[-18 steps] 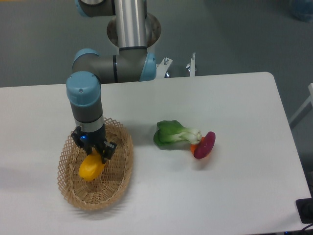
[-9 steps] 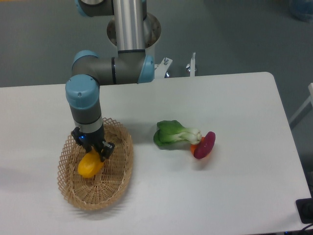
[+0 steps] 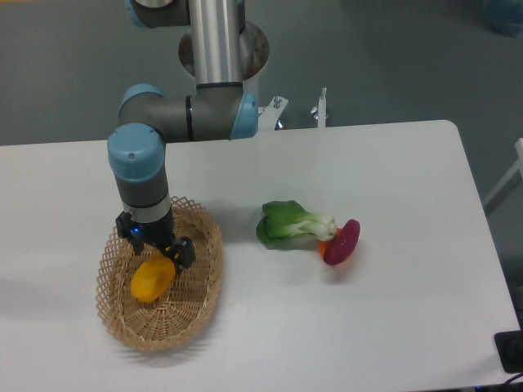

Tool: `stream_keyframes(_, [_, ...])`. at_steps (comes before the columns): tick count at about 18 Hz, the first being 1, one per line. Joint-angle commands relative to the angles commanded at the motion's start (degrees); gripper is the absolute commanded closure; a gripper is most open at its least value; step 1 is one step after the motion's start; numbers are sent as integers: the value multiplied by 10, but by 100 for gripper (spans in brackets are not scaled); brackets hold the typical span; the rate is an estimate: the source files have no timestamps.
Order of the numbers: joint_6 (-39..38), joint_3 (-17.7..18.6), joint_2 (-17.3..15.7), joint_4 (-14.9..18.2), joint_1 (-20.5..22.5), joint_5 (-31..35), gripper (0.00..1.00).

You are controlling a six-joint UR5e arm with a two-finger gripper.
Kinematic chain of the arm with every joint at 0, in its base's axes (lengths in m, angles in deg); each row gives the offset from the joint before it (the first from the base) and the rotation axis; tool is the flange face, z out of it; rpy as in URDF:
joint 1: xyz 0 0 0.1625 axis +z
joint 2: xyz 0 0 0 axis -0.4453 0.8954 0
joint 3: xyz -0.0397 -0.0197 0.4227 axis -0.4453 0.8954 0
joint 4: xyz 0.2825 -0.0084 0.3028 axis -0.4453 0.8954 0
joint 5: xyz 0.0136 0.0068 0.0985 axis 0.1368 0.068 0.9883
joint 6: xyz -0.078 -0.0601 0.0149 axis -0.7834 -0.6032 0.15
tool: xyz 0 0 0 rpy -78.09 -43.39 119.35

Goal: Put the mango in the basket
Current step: 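Lift the open gripper up and away from the mango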

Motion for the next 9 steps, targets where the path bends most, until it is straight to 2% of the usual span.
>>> stream_keyframes(4, [0,-18,0,0,1,3,0])
stream_keyframes(7, [3,-27,-9,-1,3,70,0])
stream_keyframes(9, [3,-34,-19,1,15,72,0])
